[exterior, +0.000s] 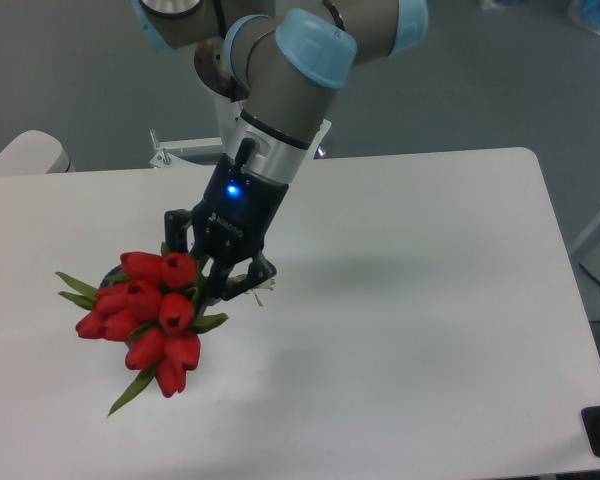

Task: Insert the flowers into the vase
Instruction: 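Carry the red tulip bunch with the gripper over the grey vase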

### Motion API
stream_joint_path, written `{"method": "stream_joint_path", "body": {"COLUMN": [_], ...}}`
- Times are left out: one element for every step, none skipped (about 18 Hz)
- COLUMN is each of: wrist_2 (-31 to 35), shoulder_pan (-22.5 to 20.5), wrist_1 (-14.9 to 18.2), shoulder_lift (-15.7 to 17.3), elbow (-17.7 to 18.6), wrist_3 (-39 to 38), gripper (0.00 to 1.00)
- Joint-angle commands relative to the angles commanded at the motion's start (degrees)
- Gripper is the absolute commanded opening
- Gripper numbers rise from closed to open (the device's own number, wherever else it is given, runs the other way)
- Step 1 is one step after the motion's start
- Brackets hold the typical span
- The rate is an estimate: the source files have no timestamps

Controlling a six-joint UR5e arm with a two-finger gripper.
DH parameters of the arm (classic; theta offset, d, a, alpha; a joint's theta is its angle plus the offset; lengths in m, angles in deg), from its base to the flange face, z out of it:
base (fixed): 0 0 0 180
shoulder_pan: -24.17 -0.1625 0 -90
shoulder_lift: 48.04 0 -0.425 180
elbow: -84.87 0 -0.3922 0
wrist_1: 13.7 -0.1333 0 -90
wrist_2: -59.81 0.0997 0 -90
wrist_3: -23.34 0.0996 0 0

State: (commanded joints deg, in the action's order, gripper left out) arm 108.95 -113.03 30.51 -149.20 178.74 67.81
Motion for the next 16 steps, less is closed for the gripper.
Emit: {"method": "stream_joint_path", "body": {"wrist_2": [-0.1,-0.1,-0.1,-0.3,-0.4,-0.7,-0.9,-1.5,-2.6,-3.9,-5.3,-6.5,-7.3,-8.0,-9.0,-10.4], "shoulder_pan": [0.0,0.1,0.1,0.1,0.2,0.4,1.0,1.2,1.2,1.2,1.2,1.2,1.2,1.2,1.3,1.2], "wrist_1": [-0.1,-0.1,-0.1,-0.3,-0.4,-1.5,-2.5,-2.5,-2.4,-2.5,-2.5,-2.5,-2.5,-2.5,-2.5,-2.5], "shoulder_lift": [0.0,-0.2,-0.3,-0.4,-0.9,-1.5,-1.9,-2.4,-2.5,-2.5,-2.4,-2.2,-2.0,-2.0,-1.9,-1.8], "elbow": [-0.3,-0.5,-0.8,-0.9,-1.1,-1.5,-2.5,-3.5,-4.0,-4.4,-4.8,-5.0,-5.2,-5.5,-5.8,-5.8], "wrist_3": [-0.1,-0.2,-0.2,-0.2,0.3,0.3,-0.1,-0.8,-2.2,-3.0,-3.3,-3.5,-4.3,-4.6,-4.6,-4.7], "gripper": [0.21,0.21,0.21,0.21,0.21,0.21,0.21,0.21,0.21,0.20,0.17,0.17,0.18,0.19,0.19,0.19]}}
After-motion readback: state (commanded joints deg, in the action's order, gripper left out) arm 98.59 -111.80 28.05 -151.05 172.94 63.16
